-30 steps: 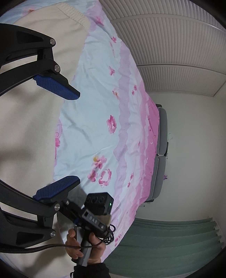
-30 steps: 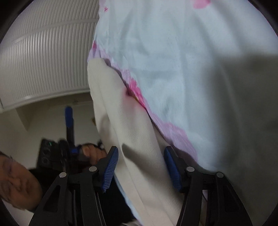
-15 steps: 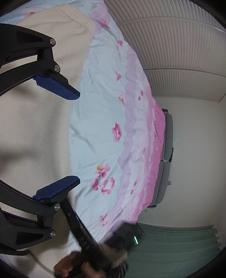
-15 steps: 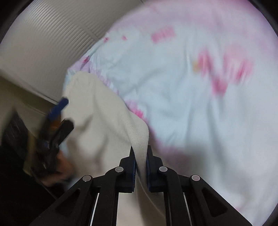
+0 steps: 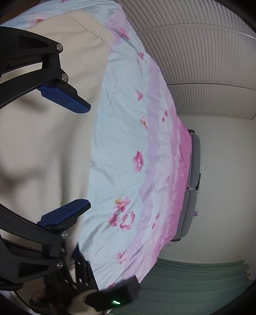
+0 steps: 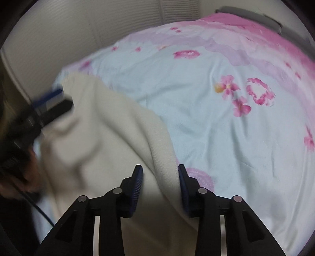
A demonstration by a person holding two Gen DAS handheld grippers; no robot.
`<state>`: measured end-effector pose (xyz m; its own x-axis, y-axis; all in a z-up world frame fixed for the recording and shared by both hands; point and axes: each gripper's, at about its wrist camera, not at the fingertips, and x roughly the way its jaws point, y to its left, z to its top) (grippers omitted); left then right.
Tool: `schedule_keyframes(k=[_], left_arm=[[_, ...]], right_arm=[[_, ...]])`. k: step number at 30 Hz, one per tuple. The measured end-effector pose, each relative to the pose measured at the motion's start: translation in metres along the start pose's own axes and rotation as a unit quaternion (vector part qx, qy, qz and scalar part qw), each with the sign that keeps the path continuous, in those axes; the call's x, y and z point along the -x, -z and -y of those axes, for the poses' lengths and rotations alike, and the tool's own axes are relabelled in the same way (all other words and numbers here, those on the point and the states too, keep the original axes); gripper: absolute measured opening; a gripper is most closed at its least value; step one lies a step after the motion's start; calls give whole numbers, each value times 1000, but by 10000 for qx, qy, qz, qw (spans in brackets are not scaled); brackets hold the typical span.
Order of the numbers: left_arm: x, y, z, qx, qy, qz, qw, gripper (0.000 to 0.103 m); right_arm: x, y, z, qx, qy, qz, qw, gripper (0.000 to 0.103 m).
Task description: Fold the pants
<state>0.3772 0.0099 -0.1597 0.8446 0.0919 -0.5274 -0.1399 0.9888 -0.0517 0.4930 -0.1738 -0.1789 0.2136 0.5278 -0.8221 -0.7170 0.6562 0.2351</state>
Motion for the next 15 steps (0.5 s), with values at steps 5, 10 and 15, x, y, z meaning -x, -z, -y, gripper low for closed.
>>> schedule_keyframes(k=[5, 10, 15], left_arm=[[3, -3, -10, 102, 3, 58, 9999, 90], [-1, -5, -18, 162, -74, -24, 9998, 90], [-3, -6, -20, 120, -136, -37, 9998, 90]], right_arm=[[-8, -23, 65, -1965, -1608, -161, 9671, 56], [-57, -43, 104, -2784, -2079, -645, 9355, 54], [-115, -51, 91, -2801, -2485, -1560, 9140, 46]])
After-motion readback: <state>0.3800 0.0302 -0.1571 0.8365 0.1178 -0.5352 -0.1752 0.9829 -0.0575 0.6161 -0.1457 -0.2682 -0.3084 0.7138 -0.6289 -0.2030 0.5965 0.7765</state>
